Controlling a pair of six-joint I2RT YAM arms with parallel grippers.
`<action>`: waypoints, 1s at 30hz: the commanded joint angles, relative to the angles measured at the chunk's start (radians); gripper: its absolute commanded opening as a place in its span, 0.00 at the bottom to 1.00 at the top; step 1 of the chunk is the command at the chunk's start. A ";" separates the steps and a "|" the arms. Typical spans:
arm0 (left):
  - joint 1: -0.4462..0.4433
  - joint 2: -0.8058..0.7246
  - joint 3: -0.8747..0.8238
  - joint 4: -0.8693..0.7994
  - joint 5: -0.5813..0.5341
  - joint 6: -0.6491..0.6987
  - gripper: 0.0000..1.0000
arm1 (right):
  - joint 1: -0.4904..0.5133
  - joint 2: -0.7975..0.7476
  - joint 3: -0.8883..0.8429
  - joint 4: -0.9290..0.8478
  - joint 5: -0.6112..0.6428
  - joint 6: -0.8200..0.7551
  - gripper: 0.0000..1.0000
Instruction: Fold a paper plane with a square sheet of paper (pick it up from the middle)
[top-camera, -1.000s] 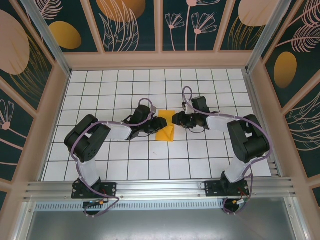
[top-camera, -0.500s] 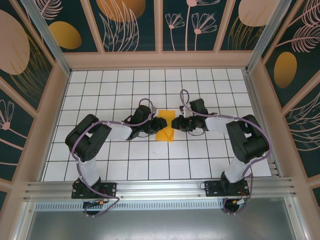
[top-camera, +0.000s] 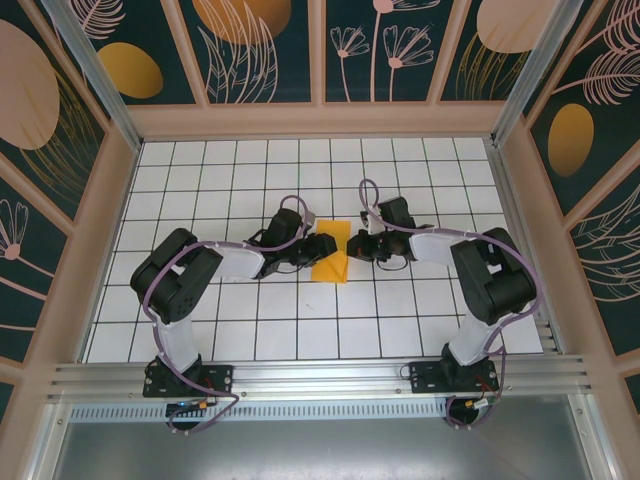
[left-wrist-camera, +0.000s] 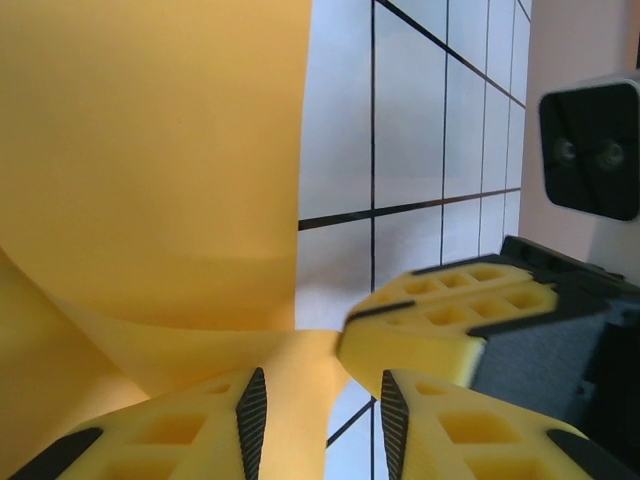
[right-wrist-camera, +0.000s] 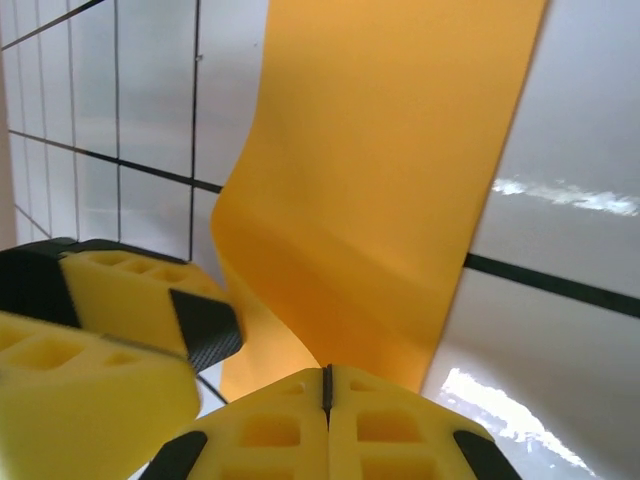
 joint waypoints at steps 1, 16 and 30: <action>-0.004 -0.002 0.033 -0.003 0.028 0.036 0.38 | 0.005 0.027 0.036 -0.029 0.044 -0.033 0.01; -0.004 0.027 0.066 -0.016 0.059 0.056 0.38 | 0.007 0.063 0.068 -0.048 0.088 -0.045 0.02; -0.006 0.061 0.092 -0.066 0.036 0.067 0.36 | 0.012 0.091 0.101 -0.059 0.108 -0.060 0.02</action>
